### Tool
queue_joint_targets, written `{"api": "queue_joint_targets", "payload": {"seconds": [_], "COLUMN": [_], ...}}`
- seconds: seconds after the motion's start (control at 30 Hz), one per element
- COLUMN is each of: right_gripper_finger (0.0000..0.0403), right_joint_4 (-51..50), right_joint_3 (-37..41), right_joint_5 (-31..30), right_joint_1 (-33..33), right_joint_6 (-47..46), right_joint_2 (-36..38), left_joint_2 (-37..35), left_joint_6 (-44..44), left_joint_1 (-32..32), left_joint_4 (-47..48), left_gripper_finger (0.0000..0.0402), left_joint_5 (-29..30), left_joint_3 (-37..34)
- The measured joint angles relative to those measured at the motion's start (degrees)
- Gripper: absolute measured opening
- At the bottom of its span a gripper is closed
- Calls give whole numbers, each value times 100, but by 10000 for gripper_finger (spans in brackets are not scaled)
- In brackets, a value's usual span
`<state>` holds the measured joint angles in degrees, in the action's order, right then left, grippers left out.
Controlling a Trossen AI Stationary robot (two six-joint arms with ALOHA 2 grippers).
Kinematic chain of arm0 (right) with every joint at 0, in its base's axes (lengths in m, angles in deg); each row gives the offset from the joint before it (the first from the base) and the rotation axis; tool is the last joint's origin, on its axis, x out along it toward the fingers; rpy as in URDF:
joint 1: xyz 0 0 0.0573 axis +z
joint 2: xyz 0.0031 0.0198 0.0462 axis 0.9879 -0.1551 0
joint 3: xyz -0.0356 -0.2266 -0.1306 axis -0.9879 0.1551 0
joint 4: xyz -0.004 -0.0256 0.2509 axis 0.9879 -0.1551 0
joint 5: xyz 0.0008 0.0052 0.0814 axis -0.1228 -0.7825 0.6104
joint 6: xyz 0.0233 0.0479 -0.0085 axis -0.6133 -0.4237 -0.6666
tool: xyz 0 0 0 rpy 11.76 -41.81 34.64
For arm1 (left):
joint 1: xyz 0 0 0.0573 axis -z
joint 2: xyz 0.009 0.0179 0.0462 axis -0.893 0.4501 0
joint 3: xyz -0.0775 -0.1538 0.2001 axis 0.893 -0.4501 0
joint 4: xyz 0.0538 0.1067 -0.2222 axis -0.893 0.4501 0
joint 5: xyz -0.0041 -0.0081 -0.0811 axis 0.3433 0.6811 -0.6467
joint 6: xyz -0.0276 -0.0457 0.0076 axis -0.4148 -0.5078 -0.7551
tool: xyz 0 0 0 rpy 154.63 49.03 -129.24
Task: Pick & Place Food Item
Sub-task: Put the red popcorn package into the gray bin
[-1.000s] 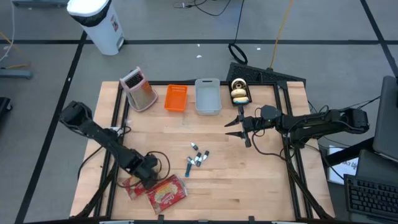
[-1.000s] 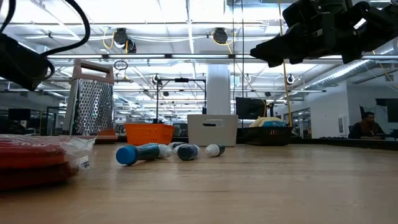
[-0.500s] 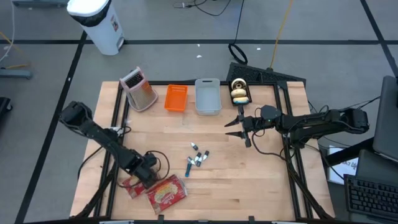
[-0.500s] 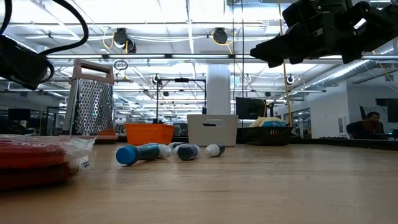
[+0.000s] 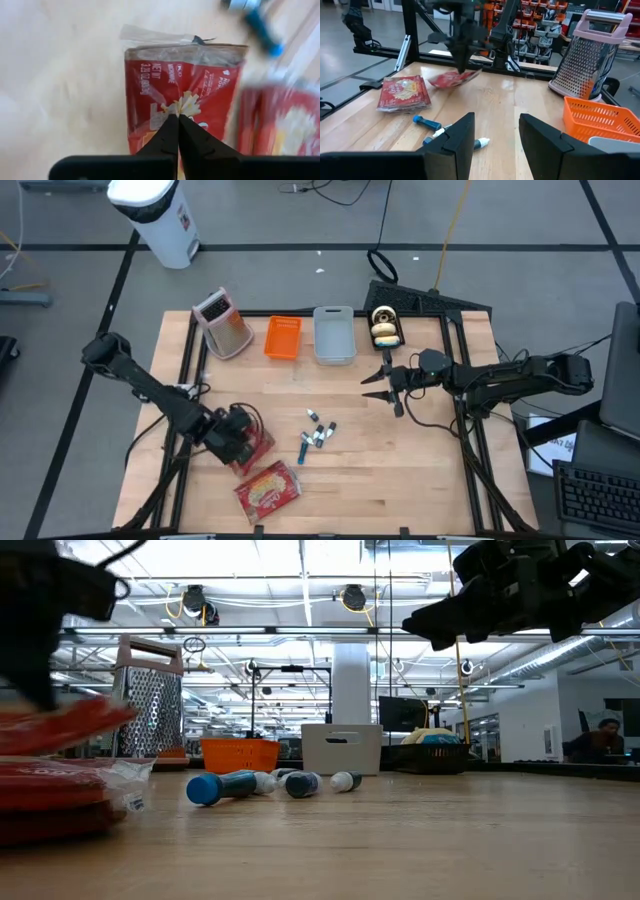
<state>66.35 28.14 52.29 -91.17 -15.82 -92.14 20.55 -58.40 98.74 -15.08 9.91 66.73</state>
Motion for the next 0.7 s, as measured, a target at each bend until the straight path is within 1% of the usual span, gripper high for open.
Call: {"api": "queue_joint_targets", "payload": {"seconds": [0.1, 0.17, 0.3, 0.4, 0.47, 0.53, 0.6, 0.7], "right_gripper_finger": [146, 145, 141, 140, 143, 150, 160, 179], "right_joint_4": [9, -4, 357, 1030, 1410, 1370, 921, -211], "right_joint_3": [0, 0, 0, -7, -78, -259, -601, -1332], "right_joint_5": [-33, -198, -908, -1523, -1994, -2371, -2391, -2231], "right_joint_1": [52, 160, 452, 622, 683, 692, 637, 557], "right_joint_6": [-93, -39, 197, 228, 6, -346, -589, -857], "right_joint_2": [-39, -134, -515, -936, -1208, -1423, -1583, -1725], "left_joint_2": [-215, -317, -358, -335, -235, -111, 4, 237], "left_joint_6": [340, 662, 1598, 2678, 3567, 4476, 5388, 6595], "left_joint_1": [1, -46, -295, -639, -965, -1260, -1492, -1795], "left_joint_4": [-67, -121, -572, -1236, -1928, -2647, -3423, -4411], "left_gripper_finger": [2, 1, 1, 2, 1, 2, 1, 1], "left_joint_5": [902, 1591, 2979, 3729, 3903, 3897, 3899, 3731], "left_joint_3": [9, 9, 11, 11, 20, 22, 22, 34]}}
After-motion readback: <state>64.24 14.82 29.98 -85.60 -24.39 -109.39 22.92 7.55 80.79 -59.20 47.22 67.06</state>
